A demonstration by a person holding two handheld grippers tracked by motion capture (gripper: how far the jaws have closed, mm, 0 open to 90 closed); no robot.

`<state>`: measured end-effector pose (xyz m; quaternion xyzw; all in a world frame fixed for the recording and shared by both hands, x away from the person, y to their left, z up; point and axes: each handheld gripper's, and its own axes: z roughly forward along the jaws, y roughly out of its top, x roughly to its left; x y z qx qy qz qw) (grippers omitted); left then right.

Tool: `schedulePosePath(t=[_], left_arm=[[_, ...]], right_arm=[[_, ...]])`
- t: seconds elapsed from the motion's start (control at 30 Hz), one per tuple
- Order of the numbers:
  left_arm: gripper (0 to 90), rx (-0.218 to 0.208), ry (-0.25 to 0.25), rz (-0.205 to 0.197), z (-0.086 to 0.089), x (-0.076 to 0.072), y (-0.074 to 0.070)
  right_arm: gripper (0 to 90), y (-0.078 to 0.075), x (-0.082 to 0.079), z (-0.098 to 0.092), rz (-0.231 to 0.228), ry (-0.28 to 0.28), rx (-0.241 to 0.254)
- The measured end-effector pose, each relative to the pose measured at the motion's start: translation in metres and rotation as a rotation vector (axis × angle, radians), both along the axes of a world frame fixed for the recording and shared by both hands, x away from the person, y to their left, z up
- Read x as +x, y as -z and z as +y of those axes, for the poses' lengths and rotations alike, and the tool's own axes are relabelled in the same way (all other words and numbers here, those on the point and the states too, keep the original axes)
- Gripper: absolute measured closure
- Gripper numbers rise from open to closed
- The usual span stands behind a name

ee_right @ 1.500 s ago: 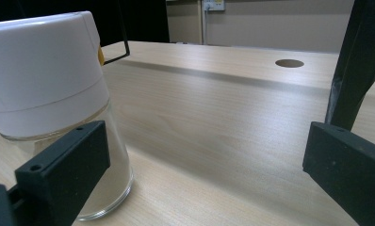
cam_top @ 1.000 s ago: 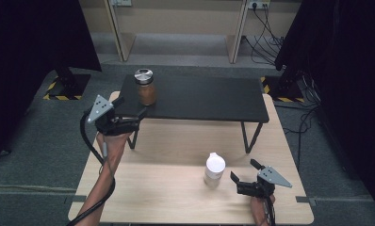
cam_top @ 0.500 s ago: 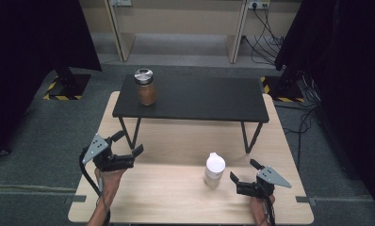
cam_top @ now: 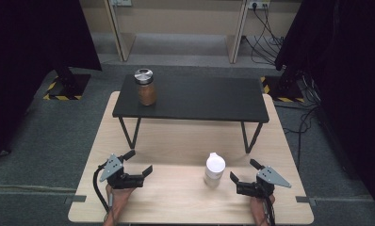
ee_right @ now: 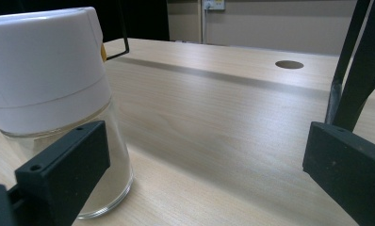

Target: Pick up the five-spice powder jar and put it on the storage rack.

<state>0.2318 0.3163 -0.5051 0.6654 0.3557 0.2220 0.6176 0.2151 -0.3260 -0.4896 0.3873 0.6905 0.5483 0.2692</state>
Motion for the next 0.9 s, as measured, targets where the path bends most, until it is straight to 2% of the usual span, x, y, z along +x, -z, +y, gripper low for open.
schedulePosePath(t=[0.07, 0.17, 0.23, 0.33, 0.43, 0.57, 0.67, 0.77, 0.9], left_arm=[[2.8, 0.027, 0.008, 0.006, -0.003, 0.000, 0.000], [2.9, 0.027, 0.004, 0.020, -0.004, -0.002, 0.002], [3.0, 0.026, 0.001, 0.003, -0.004, -0.004, 0.003], [2.8, 0.021, -0.002, 0.002, -0.004, -0.006, 0.004], [2.6, 0.053, -0.001, 0.001, -0.005, -0.008, 0.002], [2.0, 0.062, 0.001, -0.011, -0.004, -0.013, 0.004], [1.6, 0.072, 0.004, -0.001, -0.004, -0.015, 0.004], [1.6, 0.094, 0.006, -0.008, -0.004, -0.018, 0.005], [1.9, 0.098, 0.006, 0.001, -0.005, -0.017, 0.004]], right_arm=[[1.1, 0.000, 0.000, 0.000, -0.001, -0.001, -0.002], [1.1, 0.000, 0.000, 0.000, -0.002, -0.001, -0.002], [1.1, 0.000, 0.000, 0.000, -0.002, -0.001, -0.001], [1.1, 0.000, 0.000, 0.000, -0.002, -0.001, 0.001], [1.1, 0.000, 0.000, 0.000, -0.004, -0.003, -0.002], [1.1, 0.000, 0.000, 0.000, -0.006, -0.005, -0.001], [1.1, 0.000, 0.000, 0.000, -0.006, -0.006, -0.001], [1.1, 0.001, 0.000, -0.001, -0.008, -0.007, 0.002], [1.1, 0.001, -0.001, -0.001, -0.009, -0.008, 0.002]])
